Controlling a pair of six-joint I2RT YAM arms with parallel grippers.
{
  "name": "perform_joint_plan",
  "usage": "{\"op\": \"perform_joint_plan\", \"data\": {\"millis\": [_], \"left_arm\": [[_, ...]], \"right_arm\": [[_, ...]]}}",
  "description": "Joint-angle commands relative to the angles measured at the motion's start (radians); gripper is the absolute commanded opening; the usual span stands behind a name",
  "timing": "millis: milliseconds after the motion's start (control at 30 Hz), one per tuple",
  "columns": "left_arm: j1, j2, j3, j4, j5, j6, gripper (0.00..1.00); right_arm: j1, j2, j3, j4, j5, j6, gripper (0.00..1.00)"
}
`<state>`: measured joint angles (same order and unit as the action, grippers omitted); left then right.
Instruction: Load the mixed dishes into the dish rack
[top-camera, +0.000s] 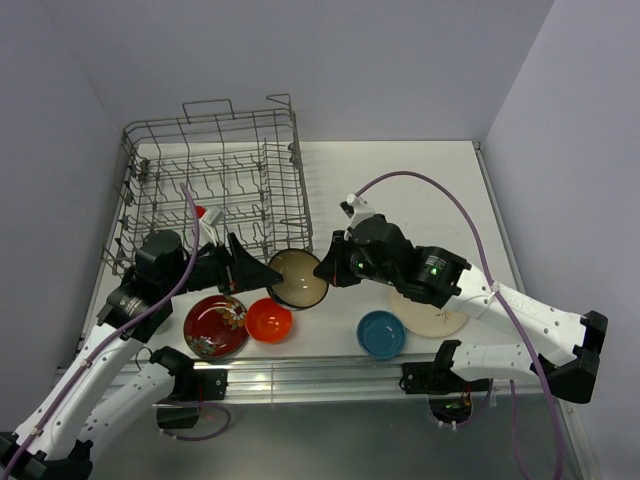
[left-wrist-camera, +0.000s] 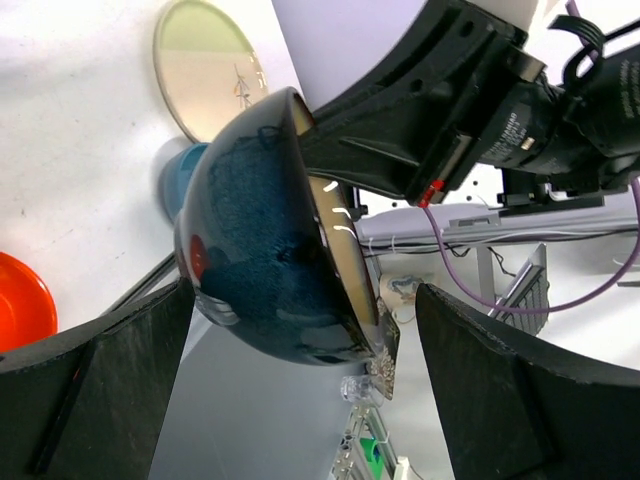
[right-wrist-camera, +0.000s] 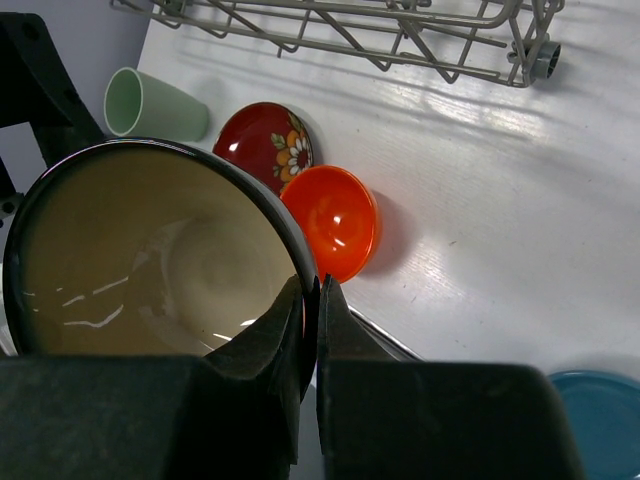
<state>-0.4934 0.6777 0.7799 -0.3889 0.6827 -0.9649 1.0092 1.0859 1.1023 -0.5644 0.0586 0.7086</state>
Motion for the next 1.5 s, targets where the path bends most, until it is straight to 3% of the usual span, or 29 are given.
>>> {"op": "perform_joint_plan", "data": {"millis": [0, 233, 500, 867, 1233, 1367, 1467], "left_arm": [[-0.008, 0.006, 0.036, 0.002, -0.04, 0.017, 0.99], [-0.01, 0.019, 0.033, -0.024, -0.066, 0.022, 0.99], [-0.013, 0.005, -0.031, 0.165, 0.06, -0.098, 0.99], [-0.013, -0.013, -0.076, 0.255, 0.115, -0.178, 0.99], [-0.013, -0.058, -0.053, 0.275, 0.09, -0.23, 0.91], [-0.011, -0.063, -0.044, 0.254, 0.077, -0.221, 0.82], [-0.011, -0.073, -0.051, 0.261, 0.077, -0.233, 0.84]], "right_arm": [[0.003, -0.05, 0.088, 0.124, -0.009, 0.012, 0.0], [0.002, -0.061, 0.084, 0.133, -0.009, 0.003, 0.0], [0.002, -0.046, 0.045, 0.25, -0.031, -0.024, 0.0], [0.0, -0.052, 0.002, 0.297, -0.011, -0.032, 0.0], [-0.001, -0.09, -0.096, 0.357, -0.003, -0.023, 0.0], [-0.007, -0.09, -0.104, 0.363, -0.005, -0.021, 0.0], [-0.007, -0.095, -0.113, 0.368, -0.002, -0.021, 0.0]]}}
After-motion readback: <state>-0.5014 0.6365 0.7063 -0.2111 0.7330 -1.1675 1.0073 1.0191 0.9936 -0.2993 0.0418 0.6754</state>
